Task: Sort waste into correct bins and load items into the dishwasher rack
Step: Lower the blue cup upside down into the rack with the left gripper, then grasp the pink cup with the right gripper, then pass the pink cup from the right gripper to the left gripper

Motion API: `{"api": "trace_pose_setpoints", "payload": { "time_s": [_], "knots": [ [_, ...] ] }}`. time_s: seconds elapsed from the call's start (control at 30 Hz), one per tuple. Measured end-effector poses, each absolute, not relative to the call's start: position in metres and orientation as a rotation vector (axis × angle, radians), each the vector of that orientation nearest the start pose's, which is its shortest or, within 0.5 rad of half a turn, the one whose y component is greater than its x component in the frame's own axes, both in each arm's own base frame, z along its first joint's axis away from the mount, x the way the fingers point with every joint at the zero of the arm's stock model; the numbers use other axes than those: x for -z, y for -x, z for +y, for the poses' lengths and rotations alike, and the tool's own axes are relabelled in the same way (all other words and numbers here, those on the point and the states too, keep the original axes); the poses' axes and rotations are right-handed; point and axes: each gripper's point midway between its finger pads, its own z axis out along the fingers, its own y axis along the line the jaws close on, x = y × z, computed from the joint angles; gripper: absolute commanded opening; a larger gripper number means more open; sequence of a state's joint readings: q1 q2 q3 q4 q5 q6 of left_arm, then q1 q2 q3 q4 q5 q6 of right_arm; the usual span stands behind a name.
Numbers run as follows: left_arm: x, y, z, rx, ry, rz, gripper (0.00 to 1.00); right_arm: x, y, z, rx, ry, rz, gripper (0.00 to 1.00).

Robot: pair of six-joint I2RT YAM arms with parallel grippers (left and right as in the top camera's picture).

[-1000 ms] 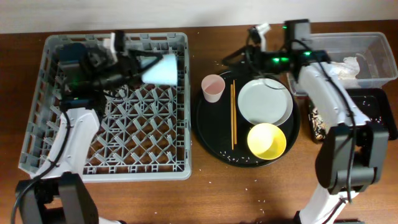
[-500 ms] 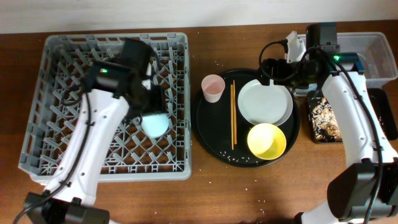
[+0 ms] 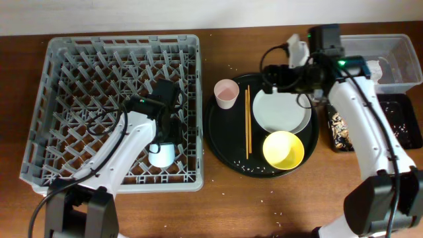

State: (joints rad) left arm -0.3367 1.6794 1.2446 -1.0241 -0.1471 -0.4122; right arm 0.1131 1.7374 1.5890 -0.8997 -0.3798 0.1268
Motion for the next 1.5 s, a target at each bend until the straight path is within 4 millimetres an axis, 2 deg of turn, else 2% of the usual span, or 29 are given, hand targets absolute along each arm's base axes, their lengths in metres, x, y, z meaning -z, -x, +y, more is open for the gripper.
{"api": "trace_pose_setpoints", "payload": {
  "time_s": [0.03, 0.07, 0.1, 0.17, 0.2, 0.23, 0.27, 0.3, 0.33, 0.4, 0.43, 0.5, 0.6, 0.63, 0.67, 0.73, 0.77, 0.8, 0.83, 0.87, 0.9, 0.93, 1.07, 1.17, 1.27, 1.37, 1.4, 1.47, 1.5],
  "knots": [
    [-0.087, -0.313, -0.083, -0.145, 0.125, 2.983, 0.8, -0.192, -0.427, 0.127, -0.587, 0.107, 2.602, 0.95],
    [-0.099, -0.311, -0.083, -0.148, 0.127, 3.001, 0.79, -0.183, -0.431, 0.142, -0.601, 0.096, 2.612, 0.93],
    [-0.128, -0.33, -0.087, -0.101, 0.143, 2.94, 0.77, -0.164, -0.435, 0.159, -0.617, 0.064, 2.647, 0.93],
    [-0.167, -0.347, -0.09, -0.056, 0.158, 2.871, 0.76, -0.144, -0.443, 0.178, -0.633, 0.047, 2.664, 0.89],
    [-0.186, -0.358, -0.094, -0.025, 0.161, 2.818, 0.77, -0.138, -0.442, 0.183, -0.635, 0.047, 2.677, 0.85],
    [-0.194, -0.362, -0.095, -0.012, 0.162, 2.794, 0.76, -0.131, -0.44, 0.189, -0.635, 0.039, 2.699, 0.71],
    [-0.195, -0.362, -0.095, -0.01, 0.162, 2.792, 0.77, -0.126, -0.439, 0.19, -0.63, 0.024, 2.711, 0.63],
    [-0.196, -0.365, -0.096, -0.004, 0.162, 2.78, 0.77, -0.122, -0.44, 0.188, -0.614, -0.013, 2.723, 0.6],
    [-0.197, -0.369, -0.098, 0.006, 0.163, 2.764, 0.76, -0.107, -0.443, 0.183, -0.572, -0.084, 2.754, 0.49],
    [-0.2, -0.375, -0.1, 0.019, 0.165, 2.737, 0.76, -0.089, -0.444, 0.179, -0.533, -0.127, 2.79, 0.42],
    [-0.201, -0.378, -0.101, 0.027, 0.167, 2.723, 0.76, -0.082, -0.445, 0.176, -0.507, -0.142, 2.8, 0.34],
    [-0.202, -0.382, -0.102, 0.037, 0.178, 2.708, 0.77, -0.071, -0.446, 0.174, -0.479, -0.153, 2.816, 0.04],
    [-0.203, -0.382, -0.102, 0.042, 0.19, 2.705, 0.85, -0.067, -0.452, 0.174, -0.469, -0.159, 2.801, 0.04],
    [-0.203, -0.382, -0.103, 0.052, 0.19, 2.705, 0.93, -0.068, -0.452, 0.174, -0.469, -0.158, 2.799, 0.04],
    [-0.203, -0.383, -0.106, 0.076, 0.19, 2.705, 0.98, -0.068, -0.451, 0.174, -0.481, -0.157, 2.807, 0.04],
    [-0.204, -0.384, -0.119, 0.171, 0.177, 2.704, 0.99, -0.069, -0.44, 0.177, -0.572, -0.155, 2.855, 0.04],
    [-0.205, -0.384, -0.127, 0.24, 0.161, 2.708, 0.99, -0.077, -0.437, 0.176, -0.657, -0.151, 2.856, 0.04],
    [-0.21, -0.386, -0.141, 0.365, 0.123, 2.7, 0.99, -0.101, -0.44, 0.173, -0.806, -0.144, 2.802, 0.04],
    [-0.215, -0.389, -0.154, 0.501, 0.08, 2.682, 0.99, -0.159, -0.45, 0.16, -1.029, -0.098, 2.623, 0.04],
    [-0.221, -0.394, -0.165, 0.657, 0.046, 2.646, 0.99, -0.207, -0.451, 0.148, -1.148, -0.046, 2.486, 0.04],
    [-0.224, -0.397, -0.173, 0.783, 0.019, 2.612, 0.99, -0.229, -0.449, 0.15, -1.234, 0.008, 2.414, 0.04],
    [-0.229, -0.4, -0.179, 0.905, -0.009, 2.57, 0.99, -0.244, -0.442, 0.156, -1.332, 0.078, 2.363, 0.04],
    [-0.253, -0.398, -0.194, 1.308, -0.137, 2.399, 0.99, -0.263, -0.428, 0.176, -1.509, 0.218, 2.277, 0.04],
    [-0.288, -0.383, -0.214, 1.57, -0.339, 2.222, 0.99, -0.276, -0.423, 0.183, -1.588, 0.292, 2.208, 0.04],
    [-0.305, -0.373, -0.22, 1.685, -0.443, 2.133, 0.99, -0.286, -0.422, 0.19, -1.627, 0.349, 2.157, 0.04],
    [-0.309, -0.368, -0.221, 1.727, -0.467, 2.116, 0.99, -0.296, -0.412, 0.223, -1.668, 0.47, 2.103, 0.04],
    [-0.309, -0.367, -0.221, 1.734, -0.469, 2.115, 0.99, -0.302, -0.406, 0.241, -1.694, 0.524, 2.077, 0.04],
    [-0.31, -0.365, -0.222, 1.747, -0.476, 2.11, 0.99, -0.305, -0.401, 0.255, -1.72, 0.55, 2.074, 0.04],
    [-0.311, -0.366, -0.22, 1.748, -0.477, 2.105, 0.99, -0.305, -0.4, 0.256, -1.725, 0.544, 2.078, 0.04]
  ]
}}
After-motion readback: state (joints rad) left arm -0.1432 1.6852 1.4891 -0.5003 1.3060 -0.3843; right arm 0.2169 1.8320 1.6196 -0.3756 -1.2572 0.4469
